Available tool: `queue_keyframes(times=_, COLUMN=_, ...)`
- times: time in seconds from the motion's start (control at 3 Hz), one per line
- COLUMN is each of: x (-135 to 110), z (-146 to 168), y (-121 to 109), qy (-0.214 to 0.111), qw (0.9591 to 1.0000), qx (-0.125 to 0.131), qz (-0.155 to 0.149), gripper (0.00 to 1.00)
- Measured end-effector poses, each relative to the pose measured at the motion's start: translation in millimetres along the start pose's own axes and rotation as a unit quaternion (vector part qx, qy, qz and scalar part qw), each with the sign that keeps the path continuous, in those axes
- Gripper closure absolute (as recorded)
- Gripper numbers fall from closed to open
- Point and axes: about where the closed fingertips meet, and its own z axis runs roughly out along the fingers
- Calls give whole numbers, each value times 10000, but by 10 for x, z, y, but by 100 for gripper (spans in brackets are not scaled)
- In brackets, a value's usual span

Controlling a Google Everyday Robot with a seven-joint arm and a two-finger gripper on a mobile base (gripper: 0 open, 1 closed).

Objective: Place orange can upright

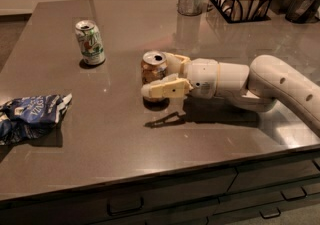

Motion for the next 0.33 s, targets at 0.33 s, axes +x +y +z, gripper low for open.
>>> queue_keyframes(times=0.33, x=0, z=1, y=0, qy=0, qw=10000, qx=-1, qz=0, gripper=0)
